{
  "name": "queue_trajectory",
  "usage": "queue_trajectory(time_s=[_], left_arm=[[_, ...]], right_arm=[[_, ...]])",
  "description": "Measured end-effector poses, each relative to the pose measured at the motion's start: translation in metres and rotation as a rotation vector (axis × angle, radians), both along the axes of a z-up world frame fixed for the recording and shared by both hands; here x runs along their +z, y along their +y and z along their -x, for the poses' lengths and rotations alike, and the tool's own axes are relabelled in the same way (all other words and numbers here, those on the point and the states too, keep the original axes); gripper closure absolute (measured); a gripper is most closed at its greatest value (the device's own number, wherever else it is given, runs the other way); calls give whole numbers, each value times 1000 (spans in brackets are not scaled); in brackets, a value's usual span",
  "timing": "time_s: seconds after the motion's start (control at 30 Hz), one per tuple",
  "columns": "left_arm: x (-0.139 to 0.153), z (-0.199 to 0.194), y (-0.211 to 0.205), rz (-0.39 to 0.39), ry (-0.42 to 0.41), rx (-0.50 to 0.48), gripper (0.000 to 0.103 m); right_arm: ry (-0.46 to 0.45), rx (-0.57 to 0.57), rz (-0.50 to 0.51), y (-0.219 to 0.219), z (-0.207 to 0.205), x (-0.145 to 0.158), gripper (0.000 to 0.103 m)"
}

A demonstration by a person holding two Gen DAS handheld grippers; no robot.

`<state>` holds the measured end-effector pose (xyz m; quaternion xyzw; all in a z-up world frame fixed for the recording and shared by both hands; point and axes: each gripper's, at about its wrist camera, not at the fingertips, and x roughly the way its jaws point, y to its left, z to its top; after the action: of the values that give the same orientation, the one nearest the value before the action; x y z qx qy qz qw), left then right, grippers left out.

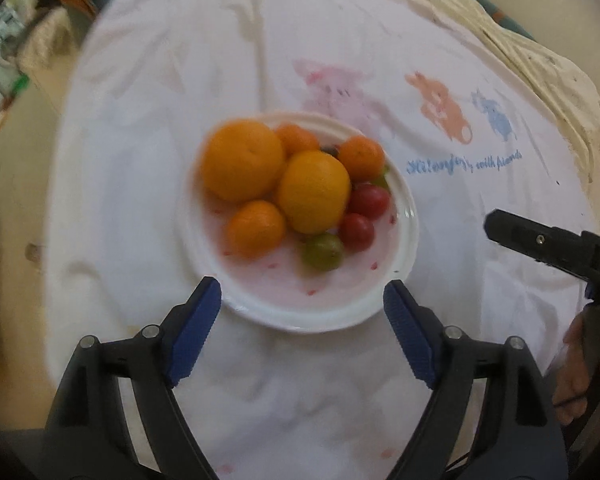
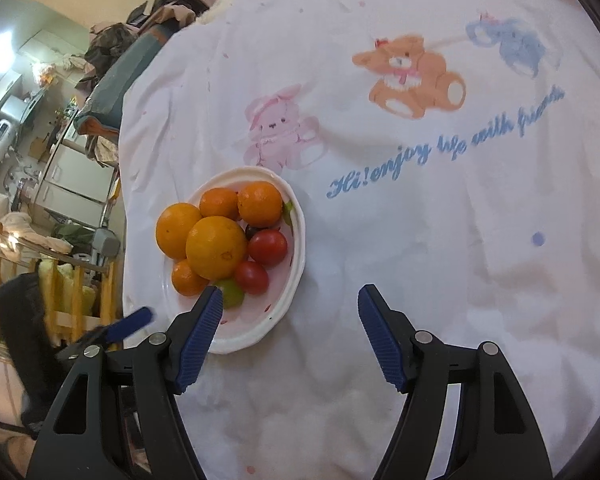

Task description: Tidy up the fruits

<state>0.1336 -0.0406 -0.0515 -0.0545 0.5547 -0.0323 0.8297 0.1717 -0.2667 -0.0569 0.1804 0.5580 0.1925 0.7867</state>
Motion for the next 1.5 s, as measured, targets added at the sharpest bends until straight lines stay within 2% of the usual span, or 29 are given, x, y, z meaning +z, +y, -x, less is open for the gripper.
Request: queue_trajectory(time_s=[0.07,0.2,0.3,0.33,0.4,0.47,0.57,0.73,0.83,0.97,1.1,1.23,1.5], left_arm=[[22,11,10,-54,-86,33,22],[54,34,29,-107,-216,75,22],[68,50,37,-99,-276,92,21],[71,56,38,-93,-287,98,15],[73,69,39,-96,-298,103,7],[72,79,37,-92,-305,100,6],[67,95,35,-100,-312,106,2],[58,109,32,-125,-316,110,1],[56,118,31,-198,-367,145,1],[53,117,38,-130,-352,162,1],[50,114,40,-105,-338,165,1],[52,116,39,-116,-359,171,1],[51,113,43,-79,-337,181,1]], right_arm=[[-50,10,36,3,7,11,17],[-155,11,51,9,29,35,13],[-218,23,72,16,48,48,5],[-233,35,75,19,55,51,5],[-251,43,79,24,69,53,5],[-267,33,87,28,82,55,1],[-312,16,95,31,100,57,0],[-408,18,204,44,120,58,0],[-430,16,222,49,125,58,0],[-442,-3,231,51,126,58,0],[-442,-8,242,52,125,56,0],[-429,-18,234,49,122,54,0],[-434,-24,235,47,122,55,0]])
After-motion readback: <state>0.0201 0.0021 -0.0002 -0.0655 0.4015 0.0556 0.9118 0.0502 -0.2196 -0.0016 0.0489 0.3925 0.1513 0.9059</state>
